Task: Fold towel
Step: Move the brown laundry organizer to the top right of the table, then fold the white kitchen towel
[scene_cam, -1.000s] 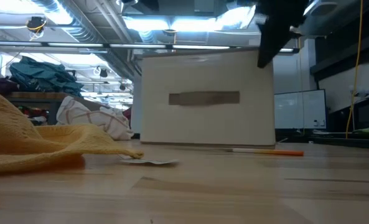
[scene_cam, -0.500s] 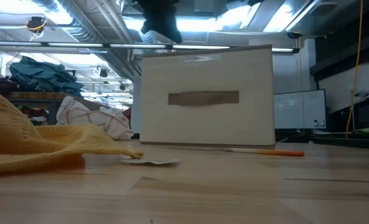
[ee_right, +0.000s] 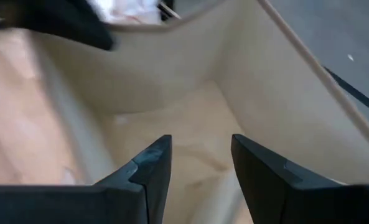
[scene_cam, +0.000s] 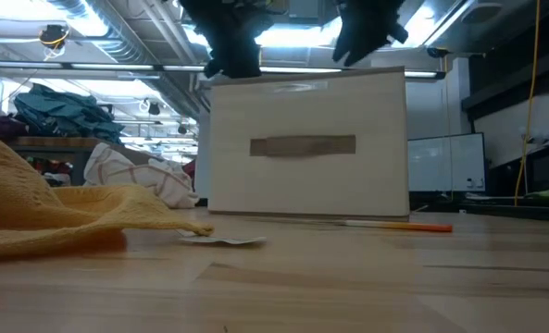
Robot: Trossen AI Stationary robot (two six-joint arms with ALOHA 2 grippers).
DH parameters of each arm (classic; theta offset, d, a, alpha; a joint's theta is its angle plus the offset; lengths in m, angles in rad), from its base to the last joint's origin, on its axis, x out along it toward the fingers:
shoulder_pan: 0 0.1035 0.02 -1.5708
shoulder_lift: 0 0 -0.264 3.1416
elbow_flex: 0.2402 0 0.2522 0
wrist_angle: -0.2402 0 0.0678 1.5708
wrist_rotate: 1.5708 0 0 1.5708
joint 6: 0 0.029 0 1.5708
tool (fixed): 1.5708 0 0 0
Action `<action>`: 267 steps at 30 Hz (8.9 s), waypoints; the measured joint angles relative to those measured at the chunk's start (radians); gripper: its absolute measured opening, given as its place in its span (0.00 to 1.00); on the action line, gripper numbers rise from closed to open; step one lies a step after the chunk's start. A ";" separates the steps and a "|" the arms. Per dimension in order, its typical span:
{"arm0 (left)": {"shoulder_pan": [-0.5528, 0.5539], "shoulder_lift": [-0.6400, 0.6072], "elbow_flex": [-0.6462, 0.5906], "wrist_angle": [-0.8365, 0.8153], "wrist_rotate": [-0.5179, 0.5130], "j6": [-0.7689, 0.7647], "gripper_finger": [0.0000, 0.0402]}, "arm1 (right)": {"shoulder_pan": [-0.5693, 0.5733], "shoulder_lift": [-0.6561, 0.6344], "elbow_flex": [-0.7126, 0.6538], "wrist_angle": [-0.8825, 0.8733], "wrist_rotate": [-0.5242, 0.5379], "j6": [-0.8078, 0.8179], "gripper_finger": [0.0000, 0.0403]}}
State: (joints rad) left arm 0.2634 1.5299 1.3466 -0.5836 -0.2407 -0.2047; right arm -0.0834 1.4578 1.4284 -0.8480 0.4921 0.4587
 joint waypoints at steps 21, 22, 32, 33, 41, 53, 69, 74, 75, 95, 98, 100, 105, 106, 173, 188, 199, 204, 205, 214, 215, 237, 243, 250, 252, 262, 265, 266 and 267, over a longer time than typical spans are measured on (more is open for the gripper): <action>0.000 0.000 -0.031 -0.001 -0.014 -0.087 0.00 | -0.071 0.089 -0.001 -0.145 -0.128 0.042 0.43; 0.000 0.000 -0.031 -0.002 -0.014 -0.086 0.00 | -0.066 0.098 -0.001 -0.122 -0.120 0.023 0.43; 0.000 0.001 -0.031 -0.002 -0.014 -0.084 0.00 | -0.003 0.106 -0.002 -0.072 0.145 -0.023 0.43; 0.000 0.001 -0.031 -0.002 -0.014 -0.084 0.00 | 0.001 0.101 -0.002 -0.069 0.141 -0.022 0.43; 0.000 0.001 -0.031 -0.002 -0.014 -0.077 0.00 | 0.004 0.108 -0.001 0.024 -0.091 -0.020 0.43; 0.000 0.001 -0.031 -0.007 -0.014 -0.104 0.00 | 0.005 0.178 -0.001 -0.231 -0.145 -0.019 0.43; -0.054 0.001 -0.031 0.001 -0.014 -0.194 0.00 | -0.030 0.161 0.000 -0.648 0.072 -0.023 0.43; -0.082 0.001 -0.031 0.000 -0.014 -0.241 0.00 | -0.095 0.161 0.000 -0.648 0.073 -0.076 0.43; -0.088 0.001 -0.031 0.000 -0.014 -0.243 0.00 | -0.106 0.161 0.000 -0.648 0.071 -0.088 0.43; -0.161 -0.008 0.008 0.229 -0.012 -0.215 0.00 | -0.116 0.133 -0.002 -0.638 0.053 -0.123 0.43; -0.168 -0.007 0.016 0.227 -0.012 -0.214 0.00 | -0.093 0.121 -0.002 -0.637 0.049 -0.123 0.43; -0.172 -0.007 0.022 0.227 -0.013 -0.200 0.00 | -0.075 0.115 -0.002 -0.631 0.049 -0.123 0.43; -0.173 -0.007 0.049 0.227 -0.013 -0.123 0.00 | -0.028 0.095 -0.002 -0.608 0.047 -0.123 0.43; -0.171 -0.007 0.056 0.227 -0.013 -0.105 0.00 | -0.019 0.089 -0.002 -0.606 0.047 -0.123 0.43; 0.185 0.266 0.117 -0.636 -0.163 0.250 0.38 | 0.675 -0.045 -0.001 -0.241 -0.129 0.064 0.43; 0.177 0.301 0.117 -0.585 -0.122 0.291 0.38 | 0.673 -0.044 -0.001 -0.195 -0.128 0.061 0.43; 0.175 0.410 0.117 -0.595 -0.104 0.318 0.38 | 0.673 -0.044 -0.001 -0.197 -0.128 0.061 0.43; 0.181 0.429 0.117 -0.592 -0.163 0.292 0.38 | 0.673 -0.044 -0.001 -0.199 -0.128 0.061 0.43; 0.184 0.429 0.117 -0.591 -0.163 0.291 0.38 | 0.673 -0.044 -0.001 -0.199 -0.128 0.060 0.43; 0.188 0.429 0.117 -0.614 -0.163 0.282 0.28 | 0.672 -0.044 -0.001 -0.200 -0.127 0.060 0.43; 0.188 0.429 0.117 -0.614 -0.163 0.280 0.26 | 0.672 -0.044 -0.001 -0.200 -0.127 0.060 0.43; 0.175 0.423 0.117 -0.641 -0.122 0.191 0.00 | 0.672 -0.044 -0.001 -0.199 -0.127 0.060 0.43; 0.175 0.420 0.117 -0.644 -0.122 0.191 0.01 | 0.672 -0.044 -0.001 -0.197 -0.127 0.060 0.43; 0.175 0.420 0.117 -0.626 -0.122 0.212 0.01 | 0.672 -0.044 -0.001 -0.196 -0.127 0.061 0.43; 0.177 0.420 0.117 -0.624 -0.122 0.212 0.01 | 0.672 -0.044 -0.001 -0.196 -0.127 0.061 0.43; 0.178 0.420 0.117 -0.624 -0.122 0.212 0.01 | 0.672 -0.044 -0.001 -0.197 -0.127 0.061 0.43; 0.178 0.421 0.117 -0.624 -0.122 0.212 0.06 | 0.672 -0.044 -0.001 -0.197 -0.127 0.061 0.43; 0.178 0.423 0.117 -0.626 -0.122 0.209 0.10 | 0.672 -0.044 -0.001 -0.196 -0.127 0.061 0.43; 0.178 0.424 0.117 -0.627 -0.124 0.208 0.14 | 0.672 -0.044 -0.001 -0.196 -0.127 0.061 0.43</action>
State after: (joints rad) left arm 0.4416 1.9542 1.4635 -1.2106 -0.3649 0.0032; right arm 0.5888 1.4136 1.4277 -1.0445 0.3651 0.5194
